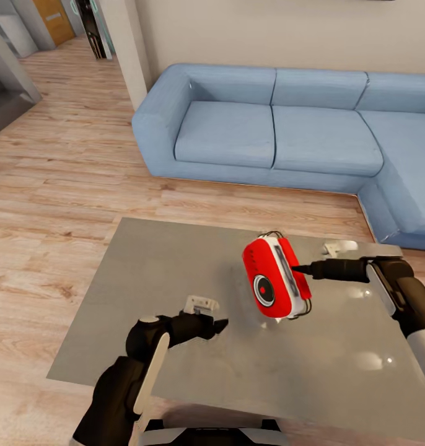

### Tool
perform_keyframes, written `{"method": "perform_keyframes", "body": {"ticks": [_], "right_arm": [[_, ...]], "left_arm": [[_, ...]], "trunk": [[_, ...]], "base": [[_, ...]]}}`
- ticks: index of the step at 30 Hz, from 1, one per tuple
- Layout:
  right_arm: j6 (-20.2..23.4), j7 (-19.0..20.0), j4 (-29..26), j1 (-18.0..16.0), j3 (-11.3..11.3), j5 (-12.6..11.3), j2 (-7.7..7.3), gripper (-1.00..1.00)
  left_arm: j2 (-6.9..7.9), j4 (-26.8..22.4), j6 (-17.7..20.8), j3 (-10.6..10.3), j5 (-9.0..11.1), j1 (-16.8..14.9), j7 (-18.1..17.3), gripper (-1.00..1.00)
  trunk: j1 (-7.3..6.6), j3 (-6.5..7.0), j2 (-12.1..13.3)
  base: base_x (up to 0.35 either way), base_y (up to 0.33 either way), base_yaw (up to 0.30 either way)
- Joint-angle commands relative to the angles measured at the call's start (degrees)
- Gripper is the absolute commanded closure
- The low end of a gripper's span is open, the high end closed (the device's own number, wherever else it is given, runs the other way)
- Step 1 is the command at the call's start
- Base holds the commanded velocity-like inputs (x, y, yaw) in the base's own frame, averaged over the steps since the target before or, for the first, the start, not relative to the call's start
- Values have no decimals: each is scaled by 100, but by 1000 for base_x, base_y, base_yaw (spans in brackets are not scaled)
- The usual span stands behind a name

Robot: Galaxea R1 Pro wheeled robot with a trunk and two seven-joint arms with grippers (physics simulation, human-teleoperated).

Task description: Turn on the radio receiver that's on the table in the living room.

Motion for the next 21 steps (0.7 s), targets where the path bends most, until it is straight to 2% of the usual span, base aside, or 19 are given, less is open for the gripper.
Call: {"method": "perform_keyframes", "body": {"ticks": [1,4,9,13,21], "right_arm": [[24,12,-3,-2,-2,41,11,100],[-7,30,2,50,0,210,24,100],[-217,56,4,184,0,255,28,100],[-260,171,4,203,0,258,29,100],[-279,512,4,212,1,259,21,100]], "left_arm": [[0,-9,73,-3,57,-42,-2,-100],[0,-21,175,-10,370,-163,-1,-100],[0,1,322,-23,677,-456,14,-100],[0,63,346,-25,727,-584,13,-100],[0,97,347,-28,753,-646,11,-100]], "trunk": [[0,0,0],[0,0,0],[0,0,0],[0,0,0],[0,0,0]], "base": [[0,0,0],[0,0,0],[0,0,0],[0,0,0],[0,0,0]]}}
